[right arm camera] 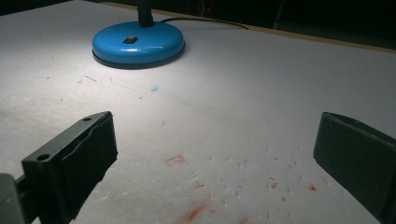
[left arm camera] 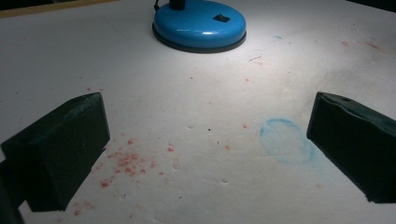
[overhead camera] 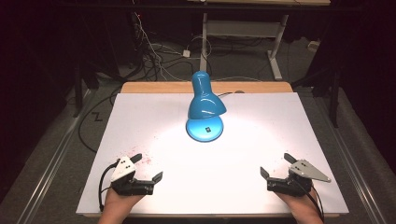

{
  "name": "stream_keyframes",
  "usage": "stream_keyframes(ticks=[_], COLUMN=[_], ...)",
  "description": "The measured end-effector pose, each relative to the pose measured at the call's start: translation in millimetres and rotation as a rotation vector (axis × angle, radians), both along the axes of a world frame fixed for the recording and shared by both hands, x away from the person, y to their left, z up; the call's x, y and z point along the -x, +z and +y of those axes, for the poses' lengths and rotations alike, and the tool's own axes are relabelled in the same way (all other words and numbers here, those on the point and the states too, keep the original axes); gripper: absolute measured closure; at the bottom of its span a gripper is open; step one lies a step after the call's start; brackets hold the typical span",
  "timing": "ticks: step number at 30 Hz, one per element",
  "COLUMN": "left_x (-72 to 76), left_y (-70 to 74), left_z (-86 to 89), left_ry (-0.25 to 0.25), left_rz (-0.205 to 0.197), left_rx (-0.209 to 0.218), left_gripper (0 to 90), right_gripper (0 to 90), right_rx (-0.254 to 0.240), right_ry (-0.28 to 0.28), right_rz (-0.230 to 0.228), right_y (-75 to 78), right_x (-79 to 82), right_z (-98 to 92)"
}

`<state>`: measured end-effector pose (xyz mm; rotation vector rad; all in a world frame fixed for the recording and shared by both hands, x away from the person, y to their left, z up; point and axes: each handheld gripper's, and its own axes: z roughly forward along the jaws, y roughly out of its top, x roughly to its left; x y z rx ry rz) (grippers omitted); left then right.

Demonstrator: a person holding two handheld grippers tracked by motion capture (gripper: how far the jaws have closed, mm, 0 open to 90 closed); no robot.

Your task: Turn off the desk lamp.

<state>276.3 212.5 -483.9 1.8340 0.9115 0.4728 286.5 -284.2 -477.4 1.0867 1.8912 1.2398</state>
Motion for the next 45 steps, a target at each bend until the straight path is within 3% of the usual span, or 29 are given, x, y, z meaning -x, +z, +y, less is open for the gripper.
stream_keyframes(ticks=[8, 16, 36, 45], left_x=[1.4, 1.6, -2.2, -2.4], left_y=[-1.4, -0.3, -3.0, -3.0], left_z=[-4.5, -3.0, -2.3, -2.0], left_ry=[-0.026, -0.014, -0.007, -0.017], left_rz=[0.011, -0.003, 0.037, 0.043], left_rx=[-0.002, 0.006, -0.014, -0.015], left_gripper=[0.0, 0.0, 0.0, 4.4], right_gripper=[0.3, 0.3, 0.3, 0.3], right_rx=[-0.017, -0.016, -0.007, -0.008], right_ry=[0.014, 0.014, 0.013, 0.013], right_rz=[-0.014, -0.029, -0.022, -0.020], right_y=[3.1, 5.3, 3.2, 3.1], right_x=[1.4, -0.2, -1.3, -1.0], right_z=[-1.9, -1.4, -4.6, -6.0])
